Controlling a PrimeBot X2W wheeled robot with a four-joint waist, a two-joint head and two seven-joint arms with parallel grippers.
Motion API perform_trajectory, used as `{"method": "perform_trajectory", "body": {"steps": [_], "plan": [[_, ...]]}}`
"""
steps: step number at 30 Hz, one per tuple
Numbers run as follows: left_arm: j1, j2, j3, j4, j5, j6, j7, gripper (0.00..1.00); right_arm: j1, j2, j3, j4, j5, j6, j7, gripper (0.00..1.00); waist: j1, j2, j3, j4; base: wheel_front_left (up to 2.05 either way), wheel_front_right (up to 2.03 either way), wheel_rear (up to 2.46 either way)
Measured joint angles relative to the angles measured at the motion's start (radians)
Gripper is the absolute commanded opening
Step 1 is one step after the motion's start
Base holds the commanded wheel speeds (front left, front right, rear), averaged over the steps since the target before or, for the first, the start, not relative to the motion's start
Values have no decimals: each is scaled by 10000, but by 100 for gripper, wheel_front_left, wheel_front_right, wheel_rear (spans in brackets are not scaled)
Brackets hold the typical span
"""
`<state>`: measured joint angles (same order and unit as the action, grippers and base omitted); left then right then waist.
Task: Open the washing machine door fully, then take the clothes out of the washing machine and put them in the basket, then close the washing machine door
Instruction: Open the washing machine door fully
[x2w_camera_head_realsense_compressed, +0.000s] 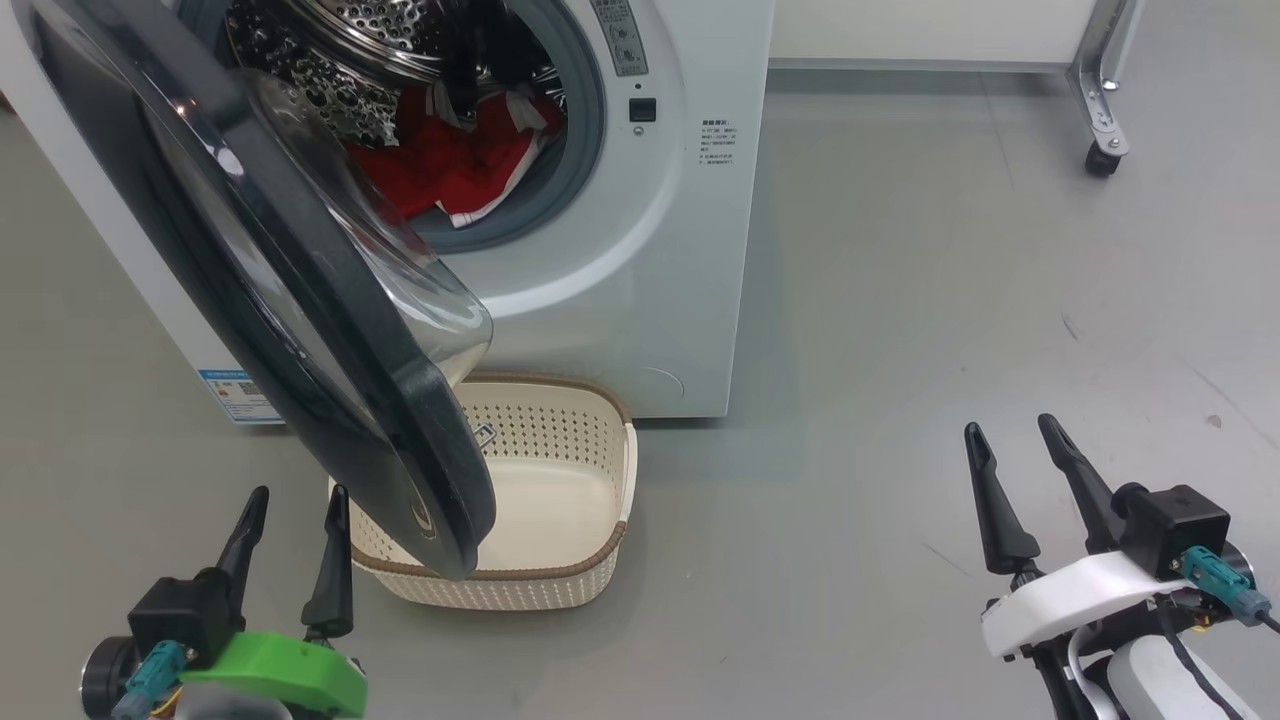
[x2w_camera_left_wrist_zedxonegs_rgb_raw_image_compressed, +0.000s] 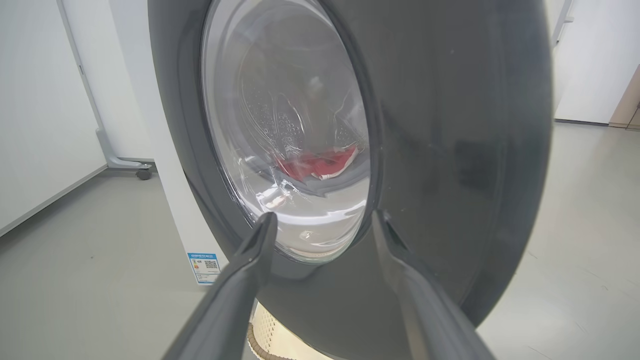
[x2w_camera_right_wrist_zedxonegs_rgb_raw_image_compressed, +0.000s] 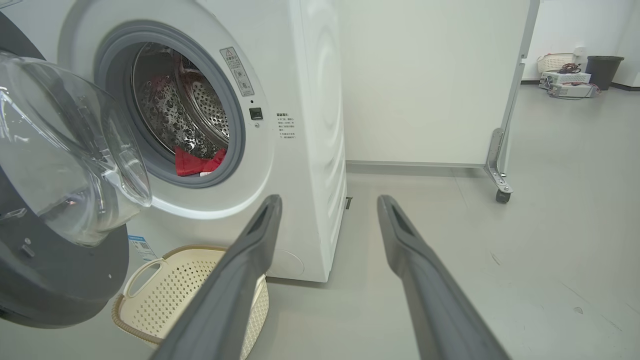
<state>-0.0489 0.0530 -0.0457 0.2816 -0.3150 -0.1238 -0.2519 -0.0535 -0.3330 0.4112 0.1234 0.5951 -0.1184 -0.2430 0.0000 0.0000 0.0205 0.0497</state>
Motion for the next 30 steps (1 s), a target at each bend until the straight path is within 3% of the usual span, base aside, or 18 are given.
{"method": "perform_trajectory", "body": {"steps": [30], "plan": [[0,-36,54,-117,12,-2,0,100,229,330,-339,-92,-437,-4,-4,100,0,0,84,-11,0,0,0]]}}
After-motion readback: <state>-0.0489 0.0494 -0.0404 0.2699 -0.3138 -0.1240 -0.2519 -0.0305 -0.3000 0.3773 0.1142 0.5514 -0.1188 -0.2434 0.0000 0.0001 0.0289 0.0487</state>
